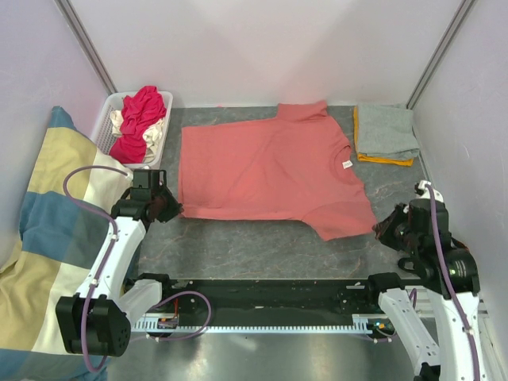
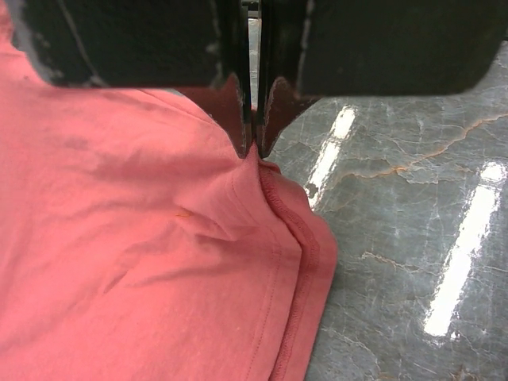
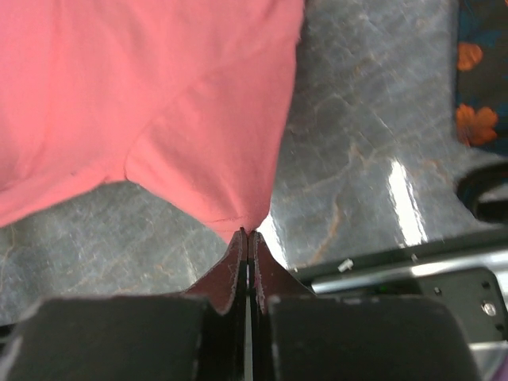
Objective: Fold and stack the t-shirts
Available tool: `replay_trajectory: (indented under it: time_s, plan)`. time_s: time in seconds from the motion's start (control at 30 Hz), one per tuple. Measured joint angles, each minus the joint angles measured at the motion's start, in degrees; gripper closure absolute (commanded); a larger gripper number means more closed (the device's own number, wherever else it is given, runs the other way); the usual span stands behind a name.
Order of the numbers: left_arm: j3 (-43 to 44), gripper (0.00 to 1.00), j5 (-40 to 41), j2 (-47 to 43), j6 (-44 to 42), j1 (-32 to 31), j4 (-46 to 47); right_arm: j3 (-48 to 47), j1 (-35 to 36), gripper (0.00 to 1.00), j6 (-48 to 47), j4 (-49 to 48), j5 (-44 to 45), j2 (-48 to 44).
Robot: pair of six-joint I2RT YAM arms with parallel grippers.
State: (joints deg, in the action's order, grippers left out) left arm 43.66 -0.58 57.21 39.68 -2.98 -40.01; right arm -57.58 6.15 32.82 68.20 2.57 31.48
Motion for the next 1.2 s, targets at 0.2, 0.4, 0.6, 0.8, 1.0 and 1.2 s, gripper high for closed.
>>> replay_trajectory:
  time_s: [0.2, 0.4, 0.6, 0.8, 1.0, 1.2]
  plan:
    - [-0.66, 0.98, -0.57, -1.36, 0.0, 0.0, 0.5, -3.1, 0.0, 1.0, 0.42, 6.16, 0.66, -2.51]
    - [-1.84, 0.98, -1.29, -2.4, 0.0, 0.0, 0.74, -4.76, 0.0, 1.0, 0.44, 6.95, 0.79, -2.56]
    - [-1.88, 0.98, -1.42, -2.95, 0.0, 0.0, 0.79, -4.7, 0.0, 1.0, 0.46, 7.32, 0.76, -3.28]
    - [-1.88, 0.98, -1.4, -3.04, 0.11, 0.0, 0.83, -0.52, 0.0, 1.0, 0.52, 6.56, 0.9, -3.93]
    - [-1.86, 0.98, -1.03, -0.81, 0.66, 0.0, 1.22, 4.7, 0.0, 1.0, 0.61, 0.35, 2.05, 0.07]
    - [-0.94, 0.98, -0.98, 2.45, 0.87, 0.0, 1.55, 6.34, 0.0, 1.0, 0.17, -8.02, 3.37, 7.39]
